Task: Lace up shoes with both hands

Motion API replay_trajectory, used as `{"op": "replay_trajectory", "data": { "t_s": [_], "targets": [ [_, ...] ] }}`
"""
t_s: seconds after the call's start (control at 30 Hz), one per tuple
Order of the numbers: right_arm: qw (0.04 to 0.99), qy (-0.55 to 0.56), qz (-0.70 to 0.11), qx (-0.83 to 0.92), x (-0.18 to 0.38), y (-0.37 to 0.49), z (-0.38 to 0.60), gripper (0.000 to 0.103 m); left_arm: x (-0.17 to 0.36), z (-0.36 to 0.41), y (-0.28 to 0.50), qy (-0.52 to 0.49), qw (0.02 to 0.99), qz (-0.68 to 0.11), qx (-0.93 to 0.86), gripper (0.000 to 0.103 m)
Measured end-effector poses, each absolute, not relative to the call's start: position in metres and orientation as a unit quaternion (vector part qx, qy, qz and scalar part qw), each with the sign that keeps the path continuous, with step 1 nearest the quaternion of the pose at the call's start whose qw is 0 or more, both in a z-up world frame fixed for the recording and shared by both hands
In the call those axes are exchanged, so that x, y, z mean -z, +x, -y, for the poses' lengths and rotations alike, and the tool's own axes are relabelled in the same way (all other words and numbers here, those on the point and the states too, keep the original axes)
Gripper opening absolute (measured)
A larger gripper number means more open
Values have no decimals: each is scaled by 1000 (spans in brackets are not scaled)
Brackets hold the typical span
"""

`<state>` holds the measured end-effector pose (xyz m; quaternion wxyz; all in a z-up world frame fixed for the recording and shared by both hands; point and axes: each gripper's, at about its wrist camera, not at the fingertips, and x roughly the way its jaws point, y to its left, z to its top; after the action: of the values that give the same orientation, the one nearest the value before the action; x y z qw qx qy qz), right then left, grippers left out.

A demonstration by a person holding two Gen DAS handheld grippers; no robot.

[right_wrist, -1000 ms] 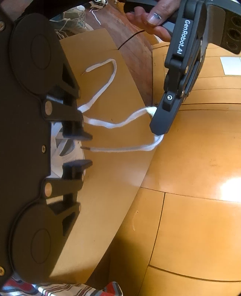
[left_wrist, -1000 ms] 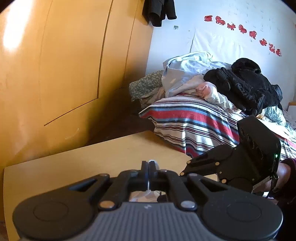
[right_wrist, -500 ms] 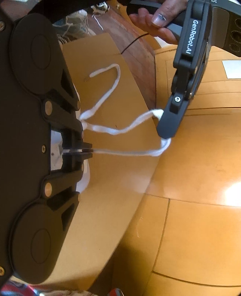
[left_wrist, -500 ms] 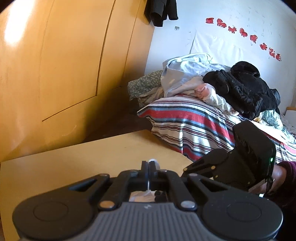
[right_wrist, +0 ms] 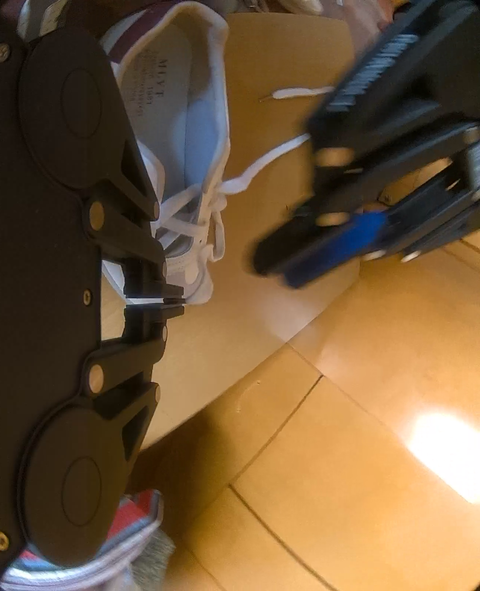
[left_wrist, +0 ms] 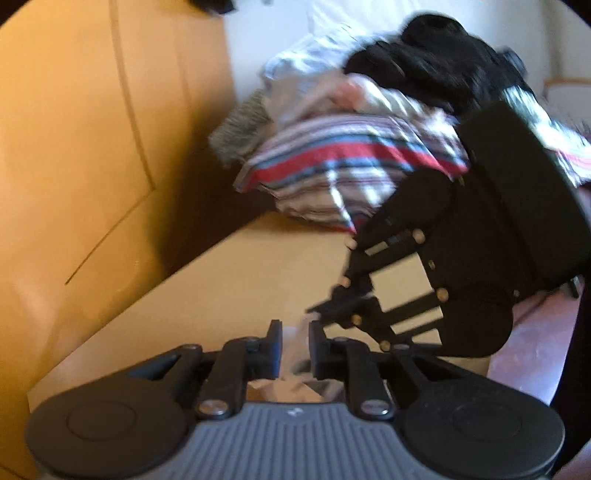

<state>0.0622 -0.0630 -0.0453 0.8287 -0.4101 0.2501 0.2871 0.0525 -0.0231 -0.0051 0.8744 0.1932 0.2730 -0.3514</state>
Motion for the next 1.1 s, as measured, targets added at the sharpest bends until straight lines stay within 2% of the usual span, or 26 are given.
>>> {"op": "replay_trajectory", "data": {
  "t_s": [0.1,0.5,0.6,0.7,0.77,0.9,0.93,1.0,1.03,1.07,1.1],
  "targets": [
    [814,-438,-234,-301,47,52,60,3,10,30,53,206,867,-282,355,21],
    [775,-512,-211,-304,53,32,50,3,18,41,57,239,853,-295,359,21],
    [772,-522,-205,-300,51,30,48,4,19,46,53,254,846,-294,365,18],
    [772,-525,-201,-297,49,29,47,4,18,47,52,257,843,-293,370,7],
    [771,-527,-200,-296,48,29,45,4,19,48,50,270,844,-289,362,4],
    [777,-518,-196,-298,42,26,43,4,16,41,53,266,855,-283,345,3],
    [784,-505,-203,-297,39,28,45,6,14,38,53,266,857,-281,341,3],
    [799,-477,-217,-295,32,30,49,19,9,30,53,266,862,-277,331,3],
    [815,-439,-237,-294,25,33,54,35,7,25,52,264,864,-275,327,3],
    [822,-419,-246,-297,21,33,56,40,5,19,51,262,867,-273,325,3],
    [836,-368,-265,-311,14,34,63,40,4,14,50,259,869,-270,324,3]
  ]
}}
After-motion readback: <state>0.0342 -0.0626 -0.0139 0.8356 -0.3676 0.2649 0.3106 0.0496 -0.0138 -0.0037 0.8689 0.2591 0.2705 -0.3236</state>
